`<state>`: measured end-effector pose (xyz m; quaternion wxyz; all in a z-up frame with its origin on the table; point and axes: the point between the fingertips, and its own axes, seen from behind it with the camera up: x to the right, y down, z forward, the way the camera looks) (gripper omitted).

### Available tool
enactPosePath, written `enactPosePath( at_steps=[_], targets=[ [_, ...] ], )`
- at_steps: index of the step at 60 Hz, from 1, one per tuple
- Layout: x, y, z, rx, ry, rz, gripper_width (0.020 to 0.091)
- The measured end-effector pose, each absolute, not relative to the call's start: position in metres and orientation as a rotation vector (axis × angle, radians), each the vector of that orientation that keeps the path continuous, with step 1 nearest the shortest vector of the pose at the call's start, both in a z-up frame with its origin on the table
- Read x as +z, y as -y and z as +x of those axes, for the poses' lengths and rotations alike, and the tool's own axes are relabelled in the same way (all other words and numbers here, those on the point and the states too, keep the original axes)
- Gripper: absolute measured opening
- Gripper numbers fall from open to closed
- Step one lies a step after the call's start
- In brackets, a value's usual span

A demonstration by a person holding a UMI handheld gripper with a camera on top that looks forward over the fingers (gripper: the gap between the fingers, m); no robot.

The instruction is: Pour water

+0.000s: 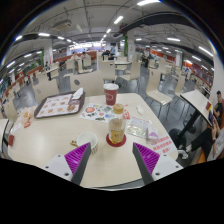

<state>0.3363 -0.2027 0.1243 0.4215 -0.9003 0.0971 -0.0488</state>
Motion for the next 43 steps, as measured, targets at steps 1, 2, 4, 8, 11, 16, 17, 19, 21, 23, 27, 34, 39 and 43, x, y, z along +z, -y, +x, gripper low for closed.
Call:
enactPosePath(
  at_steps=[1, 2, 4, 8, 11, 16, 17, 19, 21, 23, 27, 34, 39, 43],
  targets=[
    [0.129, 0.208, 0.333, -0.126, -0.236, -2.256, 0.0852],
    [0.131, 0.211, 0.329, -0.130, -0.229, -2.258, 0.0852],
    [0.139, 0.223, 0.324, -0.140, -0.222, -2.258, 0.0852],
    [0.150, 0.235, 0.312, -0.147, -0.208, -2.266, 0.0851],
    [0.160, 0.248, 0.303, -0.142, -0.202, -2.264, 0.0850],
    [0.170, 0.258, 0.291, -0.139, -0.186, -2.264, 0.0852],
    [0.172, 0.260, 0.289, -0.139, -0.181, -2.263, 0.0853],
    [0.177, 0.264, 0.284, -0.140, -0.172, -2.261, 0.0851],
    [0.180, 0.267, 0.281, -0.140, -0.161, -2.258, 0.0853],
    [0.181, 0.268, 0.279, -0.143, -0.153, -2.257, 0.0854],
    [0.184, 0.272, 0.275, -0.152, -0.141, -2.258, 0.0851],
    [0.186, 0.274, 0.270, -0.149, -0.123, -2.250, 0.0853],
    [0.183, 0.275, 0.270, -0.176, -0.080, -2.258, 0.0851],
    [0.183, 0.274, 0.269, -0.189, -0.074, -2.254, 0.0851]
  ],
)
